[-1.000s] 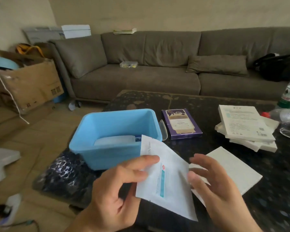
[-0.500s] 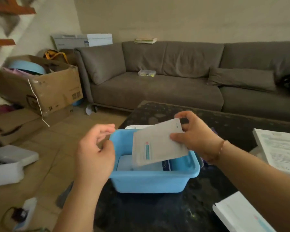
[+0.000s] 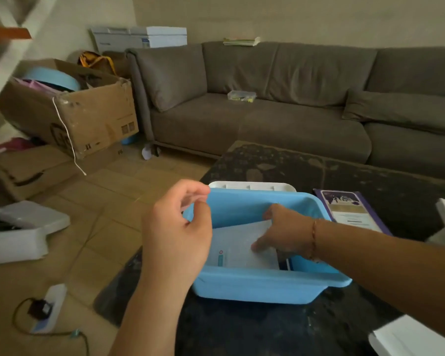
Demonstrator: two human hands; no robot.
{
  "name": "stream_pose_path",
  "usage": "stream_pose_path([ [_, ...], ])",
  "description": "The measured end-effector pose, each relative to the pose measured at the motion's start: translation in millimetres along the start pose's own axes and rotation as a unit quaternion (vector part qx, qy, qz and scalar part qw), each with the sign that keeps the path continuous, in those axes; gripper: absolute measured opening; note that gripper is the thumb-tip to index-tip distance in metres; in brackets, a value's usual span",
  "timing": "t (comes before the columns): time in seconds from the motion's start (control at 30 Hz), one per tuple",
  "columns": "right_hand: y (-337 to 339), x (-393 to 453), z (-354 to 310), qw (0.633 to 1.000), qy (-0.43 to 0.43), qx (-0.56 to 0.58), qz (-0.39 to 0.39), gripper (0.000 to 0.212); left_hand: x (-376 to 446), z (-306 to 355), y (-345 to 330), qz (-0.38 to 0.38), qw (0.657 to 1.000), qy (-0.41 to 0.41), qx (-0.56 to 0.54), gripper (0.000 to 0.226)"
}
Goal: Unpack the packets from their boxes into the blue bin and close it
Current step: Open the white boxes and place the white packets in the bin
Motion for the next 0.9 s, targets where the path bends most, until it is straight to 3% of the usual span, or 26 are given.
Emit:
stream_pose_path([
  [0.17, -2, 0, -1, 0.992, 0.016, -0.123, -0.022, 0.062, -1, -1, 3, -0.004, 1.000, -0.009, 0.004, 0.019],
  [0.3, 5, 0, -2, 0.954, 0.067, -0.292, -0.001, 0.057, -2, -3, 7, -0.007, 1.000, -0.008, 0.000, 0.018],
  [0.43, -1, 2, -7, 0.917, 0.098, -0.387, -0.005, 0.049, -2, -4, 9, -0.004, 1.000, -0.009, 0.001, 0.019],
  [0.77, -16, 14, -24, 0.887, 0.186, -0.422, -0.026, 0.065, -2, -5, 8, -0.014, 1.000, -0.019, 0.011, 0.017],
  [0.9, -19, 18, -26, 0.892, 0.200, -0.403, -0.040, 0.065, -2, -6, 7, -0.012, 1.000, -0.026, 0.013, 0.017],
])
Point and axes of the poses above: each hand's wrist, its own x-axis towards the middle knuckle, its own y-axis out of the back of the hand, z = x × y, the point moved 1 cm from there along x, towards the middle knuckle, and after that the axes turned 6 degrees about -x, right-handed, at the moved point
